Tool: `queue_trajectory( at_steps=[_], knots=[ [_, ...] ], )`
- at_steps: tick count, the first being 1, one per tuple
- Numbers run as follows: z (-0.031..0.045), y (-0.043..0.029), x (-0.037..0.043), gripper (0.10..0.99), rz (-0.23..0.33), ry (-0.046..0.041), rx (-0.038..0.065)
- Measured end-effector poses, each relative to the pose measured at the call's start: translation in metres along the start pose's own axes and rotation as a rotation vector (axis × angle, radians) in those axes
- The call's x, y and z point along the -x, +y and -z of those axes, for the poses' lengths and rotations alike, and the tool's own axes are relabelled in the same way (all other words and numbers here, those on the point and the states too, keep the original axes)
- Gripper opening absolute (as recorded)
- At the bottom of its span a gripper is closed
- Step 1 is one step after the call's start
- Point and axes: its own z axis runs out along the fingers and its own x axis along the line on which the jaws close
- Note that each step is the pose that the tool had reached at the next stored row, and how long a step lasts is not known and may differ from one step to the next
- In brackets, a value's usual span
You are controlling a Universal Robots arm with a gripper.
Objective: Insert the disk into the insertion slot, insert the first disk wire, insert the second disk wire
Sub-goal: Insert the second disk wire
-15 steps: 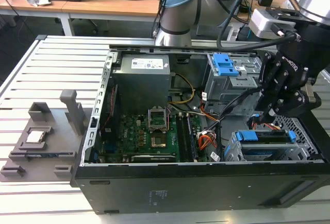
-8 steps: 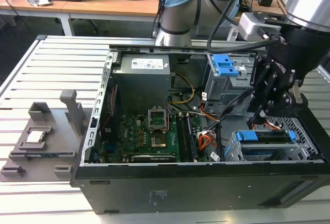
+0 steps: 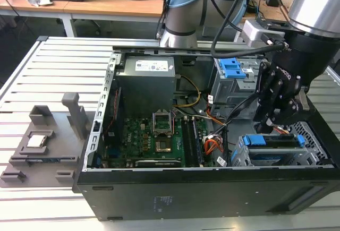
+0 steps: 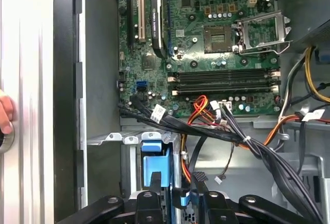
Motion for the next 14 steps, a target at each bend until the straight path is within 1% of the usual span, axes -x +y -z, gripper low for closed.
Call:
queue_trajectory(
  at_steps=[3,5,7,10,12,14],
  knots=[
    [-0.0028,-0.0002,0.0005,0.361,0.006,0.0239,-0.002],
    [-0.0029,-0.0004,0.0005,0.361,0.008,0.0277,-0.003],
    [-0.0028,-0.0009,0.0006,0.361,0.012,0.0387,-0.004],
    [-0.0027,-0.0018,0.0006,0.361,0.012,0.0435,-0.004],
    [-0.0028,-0.0026,0.0006,0.361,0.013,0.0441,-0.004],
    [-0.0025,-0.0061,0.0007,0.361,0.015,0.0443,-0.004]
  ],
)
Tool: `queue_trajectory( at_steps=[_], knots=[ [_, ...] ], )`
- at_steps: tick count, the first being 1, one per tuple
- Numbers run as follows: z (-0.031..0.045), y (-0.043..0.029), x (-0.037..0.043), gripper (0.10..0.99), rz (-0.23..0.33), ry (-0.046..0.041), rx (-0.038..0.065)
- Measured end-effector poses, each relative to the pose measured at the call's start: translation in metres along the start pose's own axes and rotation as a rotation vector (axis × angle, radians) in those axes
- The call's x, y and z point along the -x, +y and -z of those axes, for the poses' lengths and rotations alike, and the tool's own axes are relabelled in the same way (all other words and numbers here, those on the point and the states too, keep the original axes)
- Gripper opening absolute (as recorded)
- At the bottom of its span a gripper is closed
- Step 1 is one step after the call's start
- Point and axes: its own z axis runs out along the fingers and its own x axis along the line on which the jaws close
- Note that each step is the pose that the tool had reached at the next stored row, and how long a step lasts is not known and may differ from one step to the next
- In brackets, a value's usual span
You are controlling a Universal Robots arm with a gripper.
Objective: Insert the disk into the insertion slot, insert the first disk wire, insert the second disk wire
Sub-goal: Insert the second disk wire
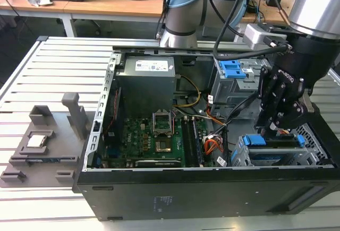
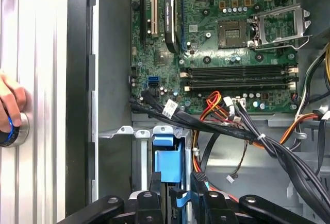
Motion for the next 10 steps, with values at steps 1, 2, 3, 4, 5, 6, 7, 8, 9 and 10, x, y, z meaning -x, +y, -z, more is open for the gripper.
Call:
queue_trajectory(
  at_steps=[1,2,3,4,5,6,7,8,9,10],
  knots=[
    [0.0001,-0.0012,0.0000,0.361,0.000,0.0000,0.000],
    [0.0002,-0.0023,0.0001,0.361,0.000,0.0000,0.000],
    [0.0002,-0.0023,0.0001,0.361,0.001,0.0002,0.000],
    [0.0004,-0.0024,-0.0006,0.361,0.002,0.0003,0.000],
    [0.0001,-0.0024,-0.0015,0.361,0.003,0.0006,-0.001],
    [0.0002,-0.0024,-0.0016,0.361,0.004,0.0010,-0.001],
    [0.0002,-0.0024,-0.0016,0.361,0.004,0.0011,-0.001],
    [0.0002,-0.0024,-0.0016,0.361,0.004,0.0012,-0.001],
    [0.0002,-0.0024,-0.0016,0.361,0.004,0.0012,-0.001],
    [0.0002,-0.0024,-0.0016,0.361,0.004,0.0013,-0.001]
  ],
)
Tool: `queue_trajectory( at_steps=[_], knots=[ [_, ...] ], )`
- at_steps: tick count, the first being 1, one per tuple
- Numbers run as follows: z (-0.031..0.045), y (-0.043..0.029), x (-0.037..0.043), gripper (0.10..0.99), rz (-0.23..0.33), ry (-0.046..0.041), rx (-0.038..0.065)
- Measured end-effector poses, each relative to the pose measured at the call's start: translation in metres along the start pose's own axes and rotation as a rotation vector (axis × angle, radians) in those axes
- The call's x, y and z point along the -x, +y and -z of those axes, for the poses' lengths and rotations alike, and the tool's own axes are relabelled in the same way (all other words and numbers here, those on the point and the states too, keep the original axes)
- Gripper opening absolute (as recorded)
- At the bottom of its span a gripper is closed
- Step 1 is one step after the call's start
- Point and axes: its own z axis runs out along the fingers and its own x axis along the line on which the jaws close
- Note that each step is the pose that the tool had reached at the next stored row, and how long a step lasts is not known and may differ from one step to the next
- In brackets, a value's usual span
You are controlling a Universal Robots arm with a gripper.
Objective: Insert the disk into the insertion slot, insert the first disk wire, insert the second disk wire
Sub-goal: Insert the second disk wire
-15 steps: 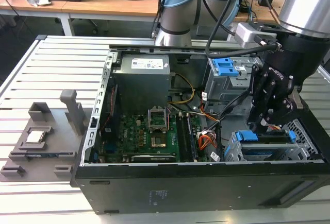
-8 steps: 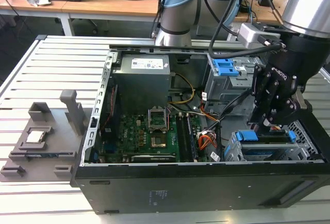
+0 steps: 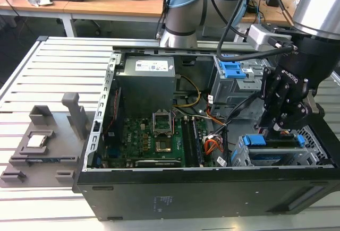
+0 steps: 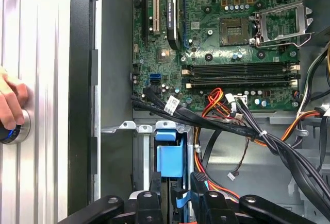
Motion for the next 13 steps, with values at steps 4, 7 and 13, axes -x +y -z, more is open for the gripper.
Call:
queue_trajectory(
  at_steps=[4,7,13],
  knots=[
    [0.0000,0.0000,0.0000,0.282,0.000,0.0002,0.000],
    [0.0000,0.0000,0.0000,0.145,0.000,0.0003,0.000],
    [-0.0012,-0.0001,-0.0060,0.145,0.000,0.0004,0.000]
  ],
)
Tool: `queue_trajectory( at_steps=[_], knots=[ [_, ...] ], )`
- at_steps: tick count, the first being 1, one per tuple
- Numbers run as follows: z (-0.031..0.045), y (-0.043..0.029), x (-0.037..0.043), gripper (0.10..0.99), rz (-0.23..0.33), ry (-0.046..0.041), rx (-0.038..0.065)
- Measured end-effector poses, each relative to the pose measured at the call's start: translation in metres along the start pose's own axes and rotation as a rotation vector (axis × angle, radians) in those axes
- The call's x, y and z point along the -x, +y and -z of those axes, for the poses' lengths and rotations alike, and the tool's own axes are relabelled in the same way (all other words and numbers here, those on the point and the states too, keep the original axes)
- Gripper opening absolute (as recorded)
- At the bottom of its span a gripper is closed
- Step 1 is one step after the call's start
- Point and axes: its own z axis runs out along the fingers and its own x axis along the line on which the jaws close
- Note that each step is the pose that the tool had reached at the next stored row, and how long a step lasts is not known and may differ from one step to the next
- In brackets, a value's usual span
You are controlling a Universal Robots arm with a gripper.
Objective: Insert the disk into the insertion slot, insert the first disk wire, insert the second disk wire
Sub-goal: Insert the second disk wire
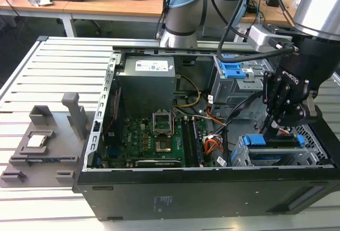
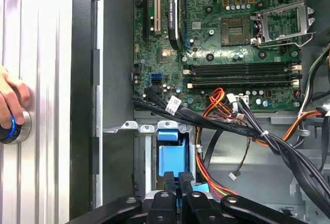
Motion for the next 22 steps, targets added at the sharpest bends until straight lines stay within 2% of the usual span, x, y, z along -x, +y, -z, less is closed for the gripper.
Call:
queue_trajectory(
  at_steps=[1,2,3,5,6,7,8,9,10,14,22],
  knots=[
    [-0.0006,-0.0001,-0.0028,0.145,0.000,-0.0004,0.000],
    [-0.0018,-0.0003,-0.0086,0.145,0.001,-0.0127,0.000],
    [-0.0022,-0.0004,-0.0104,0.145,0.002,-0.0282,0.000],
    [-0.0036,-0.0006,-0.0161,0.145,0.005,-0.0729,0.001],
    [-0.0046,-0.0019,-0.0215,0.145,0.008,-0.1041,0.002],
    [-0.0048,-0.0031,-0.0223,0.145,0.009,-0.1194,0.002],
    [-0.0048,-0.0039,-0.0225,0.145,0.009,-0.1304,0.003],
    [-0.0048,-0.0048,-0.0225,0.145,0.010,-0.1377,0.003],
    [-0.0047,-0.0067,-0.0225,0.145,0.010,-0.1399,0.003],
    [-0.0047,-0.0120,-0.0221,0.145,0.010,-0.1400,0.004],
    [-0.0045,-0.0162,-0.0184,0.145,0.010,-0.1397,0.004]
  ],
)
